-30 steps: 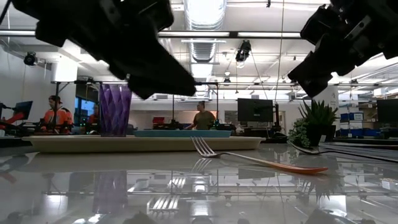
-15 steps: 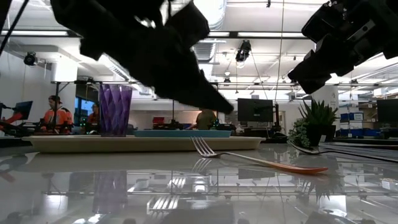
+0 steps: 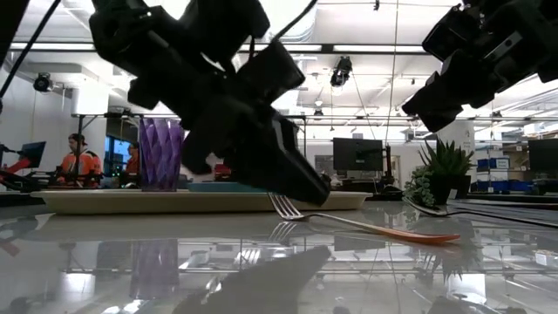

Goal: Pick and place plate/cup/fork/spoon on tray
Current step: Put the orange fork on the gray tray to the left of the blue plate

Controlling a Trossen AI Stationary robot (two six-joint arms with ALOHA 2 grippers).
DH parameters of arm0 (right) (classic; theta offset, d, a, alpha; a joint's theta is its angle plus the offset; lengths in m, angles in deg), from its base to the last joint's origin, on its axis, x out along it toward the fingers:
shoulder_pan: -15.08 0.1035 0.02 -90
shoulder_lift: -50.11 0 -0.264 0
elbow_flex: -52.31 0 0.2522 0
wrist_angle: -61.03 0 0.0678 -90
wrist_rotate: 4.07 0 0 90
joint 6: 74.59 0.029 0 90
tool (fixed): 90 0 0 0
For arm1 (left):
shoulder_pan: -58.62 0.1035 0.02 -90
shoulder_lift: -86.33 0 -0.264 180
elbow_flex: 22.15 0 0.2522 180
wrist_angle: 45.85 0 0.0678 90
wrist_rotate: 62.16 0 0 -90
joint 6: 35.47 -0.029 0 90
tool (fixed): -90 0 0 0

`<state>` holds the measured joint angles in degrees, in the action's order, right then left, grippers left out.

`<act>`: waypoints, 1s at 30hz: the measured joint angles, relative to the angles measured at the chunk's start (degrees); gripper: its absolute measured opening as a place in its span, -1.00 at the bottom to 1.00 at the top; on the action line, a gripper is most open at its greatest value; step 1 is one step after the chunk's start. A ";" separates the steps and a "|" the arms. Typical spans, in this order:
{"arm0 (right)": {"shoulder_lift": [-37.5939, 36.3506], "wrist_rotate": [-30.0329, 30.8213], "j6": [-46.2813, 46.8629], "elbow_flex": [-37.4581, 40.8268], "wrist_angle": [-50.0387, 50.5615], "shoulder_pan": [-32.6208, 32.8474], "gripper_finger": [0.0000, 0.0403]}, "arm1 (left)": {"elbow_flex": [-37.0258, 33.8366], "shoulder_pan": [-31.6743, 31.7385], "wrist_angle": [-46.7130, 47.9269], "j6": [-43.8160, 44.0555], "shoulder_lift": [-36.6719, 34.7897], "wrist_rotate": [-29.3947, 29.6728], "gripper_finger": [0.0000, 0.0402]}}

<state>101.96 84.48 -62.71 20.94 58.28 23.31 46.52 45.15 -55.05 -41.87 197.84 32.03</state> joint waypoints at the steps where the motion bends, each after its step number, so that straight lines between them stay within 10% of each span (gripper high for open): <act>1: 0.00 0.01 -0.04 0.00 0.00 0.00 -0.96 | 0.21 -0.02 0.03 0.00 0.59 -0.21 -0.24; 12: 0.00 0.08 0.02 0.00 0.04 0.00 -0.96 | 0.90 0.02 -0.55 1.62 3.60 -1.07 -0.29; 30: 0.00 0.09 -0.05 0.00 0.02 0.00 -0.96 | 0.61 -0.50 2.15 0.97 -0.44 -7.28 -0.98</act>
<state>101.96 84.57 -62.76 20.94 58.30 23.31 47.13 44.64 -52.90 -40.90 197.40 24.75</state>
